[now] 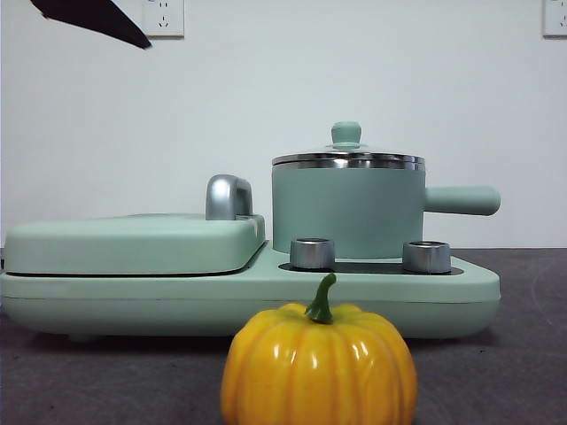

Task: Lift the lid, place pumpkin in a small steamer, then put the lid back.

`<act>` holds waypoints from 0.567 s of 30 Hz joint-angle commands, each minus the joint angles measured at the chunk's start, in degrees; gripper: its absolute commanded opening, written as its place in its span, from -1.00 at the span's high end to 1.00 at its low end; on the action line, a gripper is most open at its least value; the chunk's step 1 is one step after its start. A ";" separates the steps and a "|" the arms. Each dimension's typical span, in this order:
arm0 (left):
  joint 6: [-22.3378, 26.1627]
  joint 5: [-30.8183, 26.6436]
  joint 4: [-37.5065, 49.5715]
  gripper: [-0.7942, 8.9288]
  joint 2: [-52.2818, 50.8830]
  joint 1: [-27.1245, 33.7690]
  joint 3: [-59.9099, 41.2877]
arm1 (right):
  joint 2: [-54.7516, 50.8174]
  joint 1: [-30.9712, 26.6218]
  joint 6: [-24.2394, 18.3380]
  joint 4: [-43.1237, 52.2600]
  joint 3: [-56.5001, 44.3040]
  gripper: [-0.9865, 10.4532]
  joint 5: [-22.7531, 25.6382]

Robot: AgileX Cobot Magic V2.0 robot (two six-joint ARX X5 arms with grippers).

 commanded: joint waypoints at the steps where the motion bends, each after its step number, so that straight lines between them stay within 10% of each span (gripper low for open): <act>1: 0.44 0.15 0.31 -0.26 3.56 -1.51 3.39 | 0.39 0.07 -0.59 0.09 1.01 -0.08 -0.24; 17: 3.45 -3.56 -15.15 -0.23 30.49 -10.16 33.48 | 0.44 0.68 -0.63 -4.94 1.01 -0.08 -0.13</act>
